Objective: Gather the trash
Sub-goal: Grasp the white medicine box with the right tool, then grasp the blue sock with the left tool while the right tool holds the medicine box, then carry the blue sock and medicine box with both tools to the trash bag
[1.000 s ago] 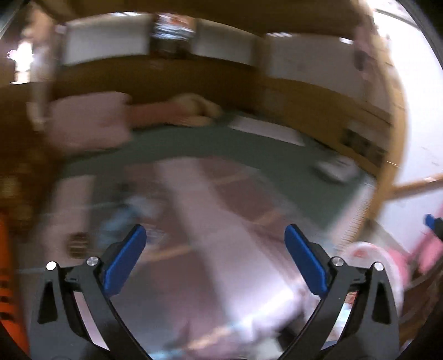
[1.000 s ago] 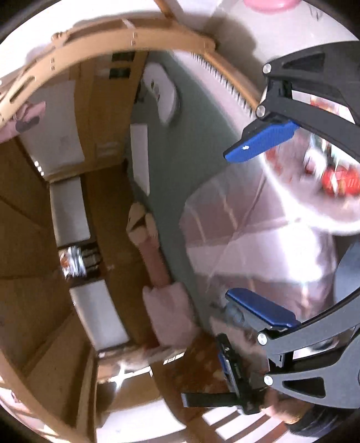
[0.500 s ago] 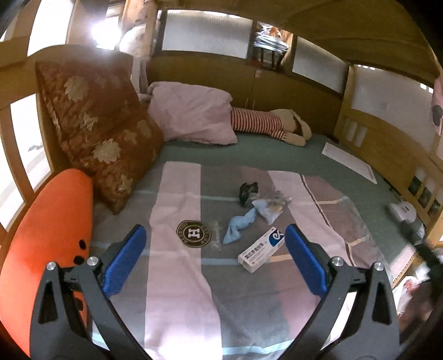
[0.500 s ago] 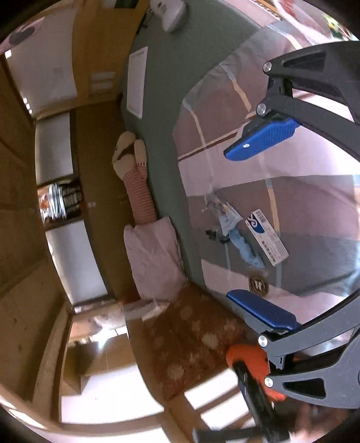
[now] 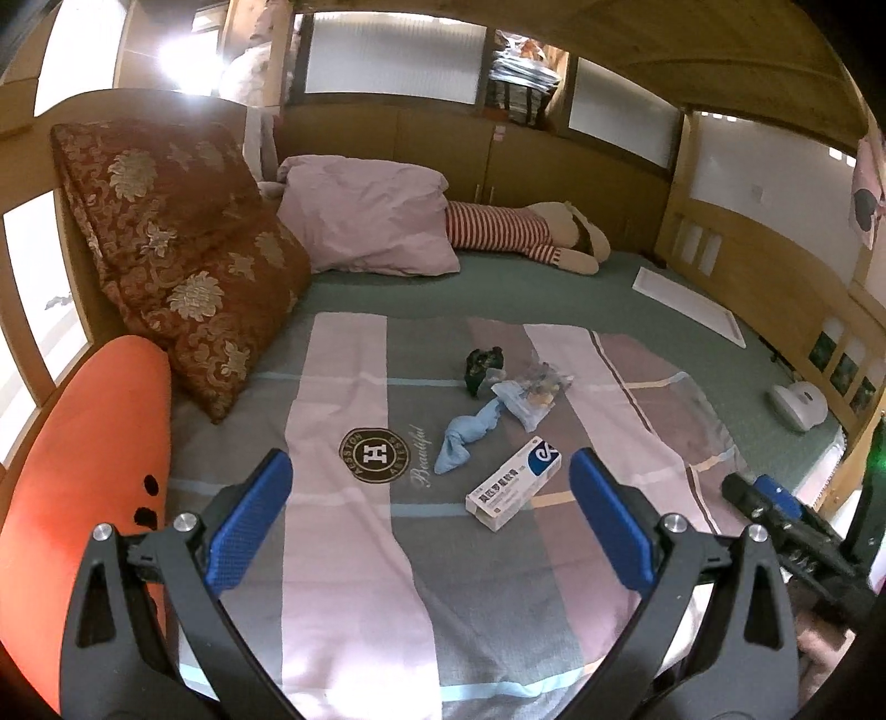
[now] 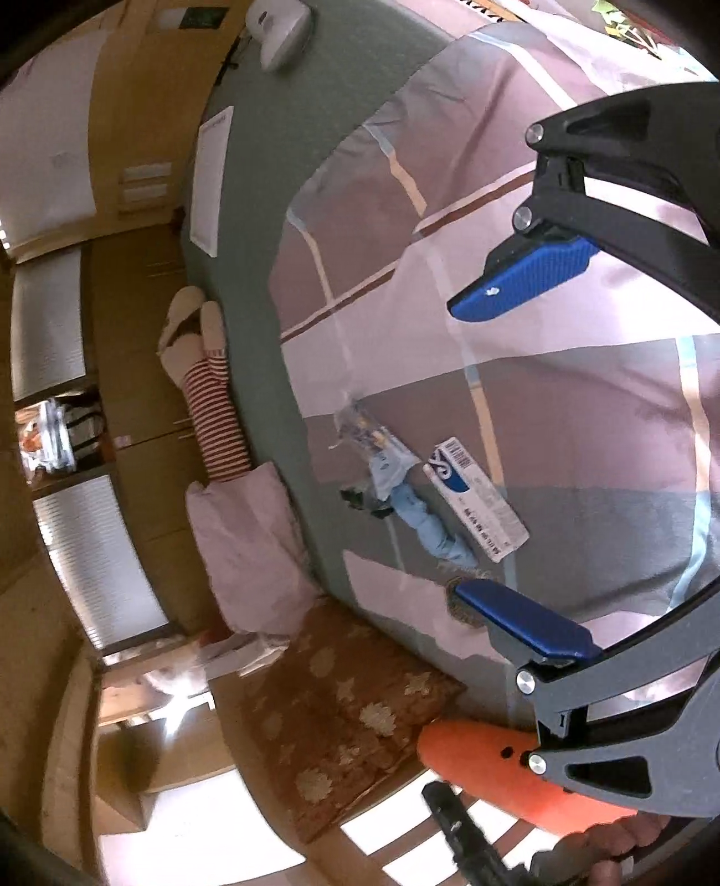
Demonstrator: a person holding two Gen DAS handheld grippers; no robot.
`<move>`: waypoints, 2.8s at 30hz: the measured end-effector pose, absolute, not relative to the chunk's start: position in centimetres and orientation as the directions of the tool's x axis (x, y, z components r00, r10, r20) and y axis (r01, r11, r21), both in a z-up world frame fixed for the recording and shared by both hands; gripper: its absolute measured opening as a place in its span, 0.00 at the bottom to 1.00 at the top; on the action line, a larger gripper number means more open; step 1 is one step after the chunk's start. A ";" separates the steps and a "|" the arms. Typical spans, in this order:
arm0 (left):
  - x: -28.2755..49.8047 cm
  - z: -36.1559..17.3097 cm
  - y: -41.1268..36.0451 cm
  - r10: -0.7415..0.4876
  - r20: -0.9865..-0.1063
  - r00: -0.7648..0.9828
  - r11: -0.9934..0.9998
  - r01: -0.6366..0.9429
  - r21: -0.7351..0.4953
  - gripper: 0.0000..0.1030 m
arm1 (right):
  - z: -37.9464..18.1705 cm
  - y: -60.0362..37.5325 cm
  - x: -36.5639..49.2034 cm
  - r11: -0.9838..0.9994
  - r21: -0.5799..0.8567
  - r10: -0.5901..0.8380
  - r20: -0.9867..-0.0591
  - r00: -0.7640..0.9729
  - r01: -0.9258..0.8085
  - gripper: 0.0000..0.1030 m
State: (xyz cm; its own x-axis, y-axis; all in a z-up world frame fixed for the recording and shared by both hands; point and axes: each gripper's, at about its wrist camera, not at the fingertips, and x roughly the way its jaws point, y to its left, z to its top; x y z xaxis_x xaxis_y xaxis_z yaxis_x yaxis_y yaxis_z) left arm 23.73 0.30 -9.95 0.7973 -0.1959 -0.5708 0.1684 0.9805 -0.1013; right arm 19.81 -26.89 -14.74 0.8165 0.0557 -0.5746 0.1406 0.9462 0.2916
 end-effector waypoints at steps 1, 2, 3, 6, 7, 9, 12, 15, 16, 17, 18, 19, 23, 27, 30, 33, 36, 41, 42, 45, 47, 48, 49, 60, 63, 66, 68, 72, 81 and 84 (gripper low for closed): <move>23.8 -10.0 0.4 -0.195 -0.570 0.798 0.981 0.162 -0.108 0.97 | -15.4 -26.7 20.6 0.933 0.326 0.076 -0.590 0.803 0.151 0.89; 24.0 -10.0 0.5 -0.193 -0.571 0.798 0.981 0.155 -0.116 0.97 | -16.1 -26.6 21.4 0.922 0.350 0.087 -0.607 0.790 0.168 0.89; 24.2 -10.1 0.6 -0.191 -0.575 0.796 0.981 0.145 -0.126 0.97 | -17.3 -26.0 22.8 0.907 0.372 0.095 -0.640 0.762 0.200 0.89; 24.5 -10.2 0.9 -0.188 -0.582 0.791 0.982 0.131 -0.139 0.97 | -20.1 -23.6 26.1 0.900 0.360 0.092 -0.706 0.702 0.244 0.89; 24.4 -10.1 1.0 -0.190 -0.579 0.793 0.981 0.131 -0.142 0.97 | -21.0 -22.6 27.3 0.904 0.341 0.078 -0.726 0.684 0.258 0.89; 24.3 -10.0 1.2 -0.184 -0.573 0.798 0.982 0.129 -0.136 0.97 | -22.8 -20.3 29.9 0.914 0.287 0.033 -0.758 0.651 0.287 0.89; 24.1 -9.8 1.8 -0.161 -0.567 0.808 0.986 0.112 -0.121 0.97 | -24.9 -18.5 33.0 0.906 0.234 -0.033 -0.790 0.612 0.352 0.89; 24.4 -9.8 2.5 -0.163 -0.570 0.805 0.985 0.106 -0.133 0.97 | -27.4 -17.2 35.8 0.882 0.191 -0.090 -0.829 0.551 0.431 0.85; 24.5 -9.9 2.7 -0.165 -0.574 0.802 0.985 0.103 -0.138 0.97 | -27.9 -16.6 36.6 0.884 0.159 -0.117 -0.835 0.538 0.439 0.83; 24.7 -9.9 2.9 -0.165 -0.578 0.799 0.985 0.102 -0.141 0.97 | -28.3 -16.1 37.4 0.889 0.130 -0.142 -0.833 0.535 0.439 0.83; 24.8 -9.9 3.0 -0.167 -0.581 0.797 0.985 0.104 -0.140 0.97 | -28.6 -15.7 37.9 0.893 0.104 -0.159 -0.837 0.524 0.438 0.83; 24.9 -10.0 3.0 -0.165 -0.583 0.796 0.985 0.106 -0.135 0.97 | -28.7 -15.4 38.1 0.898 0.093 -0.163 -0.839 0.519 0.431 0.79; 25.8 -10.5 2.7 -0.156 -0.599 0.785 0.988 0.111 -0.111 0.97 | -29.0 -15.0 38.0 0.928 0.039 -0.174 -0.834 0.523 0.370 0.57; 27.0 -11.3 1.8 -0.153 -0.630 0.762 0.988 0.117 -0.098 0.97 | -28.6 -16.6 37.2 0.964 0.043 -0.109 -0.837 0.537 0.263 0.32; 28.6 -12.0 0.3 -0.158 -0.648 0.745 0.986 0.149 -0.070 0.97 | -27.1 -19.6 36.4 0.967 0.136 -0.002 -0.842 0.540 0.216 0.23; 31.4 -14.0 -1.7 -0.178 -0.688 0.703 0.976 0.213 -0.035 0.97 | -23.7 -22.0 35.1 0.971 0.187 0.069 -0.812 0.580 0.146 0.21; 33.8 -16.6 -3.5 -0.186 -0.717 0.672 0.963 0.268 0.001 0.97 | -20.3 -24.1 32.0 0.985 0.163 0.081 -0.748 0.658 0.064 0.21; 37.9 -21.7 -6.0 -0.152 -0.762 0.630 0.950 0.306 0.064 0.94 | -18.3 -29.0 29.5 0.924 0.377 0.235 -0.701 0.673 0.070 0.21; 39.1 -22.9 -6.5 -0.141 -0.779 0.611 0.951 0.301 0.064 0.91 | -17.8 -29.5 29.1 0.924 0.374 0.219 -0.688 0.692 0.079 0.21; 41.2 -24.6 -7.7 -0.143 -0.797 0.586 0.955 0.292 0.044 0.85 | -17.2 -29.4 28.6 0.941 0.331 0.184 -0.679 0.711 0.073 0.21; 42.5 -25.3 -8.7 -0.142 -0.797 0.587 0.955 0.292 0.045 0.85 | -17.7 -28.6 28.8 0.941 0.335 0.209 -0.691 0.692 0.051 0.21; 42.9 -25.5 -9.0 -0.133 -0.799 0.587 0.956 0.290 0.053 0.84 | -17.9 -28.2 28.8 0.944 0.327 0.209 -0.693 0.690 0.043 0.21; 43.8 -26.1 -9.3 -0.118 -0.807 0.579 0.959 0.278 0.060 0.83 | -17.9 -27.7 28.7 0.950 0.310 0.202 -0.695 0.690 0.033 0.21; 42.4 -25.8 -8.4 -0.108 -0.825 0.554 0.953 0.293 0.073 0.05 | -16.9 -26.1 28.3 0.965 0.263 0.202 -0.672 0.712 -0.026 0.21; 39.3 -21.5 -7.3 -0.103 -0.782 0.615 0.957 0.276 0.091 0.05 | -16.3 -26.0 27.9 0.964 0.261 0.212 -0.649 0.731 -0.048 0.21; 36.1 -17.3 -6.6 -0.142 -0.734 0.664 0.962 0.266 0.055 0.05 | -15.9 -25.6 27.0 0.968 0.241 0.215 -0.635 0.742 -0.074 0.21; 33.0 -14.2 -6.0 -0.161 -0.692 0.704 0.967 0.253 0.033 0.05 | -15.8 -25.7 26.3 0.965 0.250 0.226 -0.630 0.743 -0.082 0.21; 27.5 -11.7 -5.5 -0.157 -0.625 0.765 0.969 0.242 0.053 0.05 | -15.9 -26.6 24.7 0.956 0.281 0.245 -0.624 0.742 -0.079 0.21; 22.4 -12.6 -3.9 -0.157 -0.635 0.756 0.974 0.223 0.026 0.05 | -15.6 -25.5 22.5 0.970 0.225 0.215 -0.614 0.760 -0.092 0.21; 22.6 -13.0 -3.7 -0.155 -0.641 0.752 0.974 0.224 0.027 0.05 | -16.0 -25.0 22.9 0.971 0.220 0.213 -0.628 0.748 -0.091 0.21</move>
State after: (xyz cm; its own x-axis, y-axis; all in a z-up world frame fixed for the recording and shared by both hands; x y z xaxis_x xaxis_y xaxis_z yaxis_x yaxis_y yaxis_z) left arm 22.59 -3.68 -13.03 0.7520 -0.1550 -0.6407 0.2236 0.9743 0.0268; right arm 22.93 -25.04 -15.99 0.7484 0.2127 -0.6283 -0.0909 0.9711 0.2205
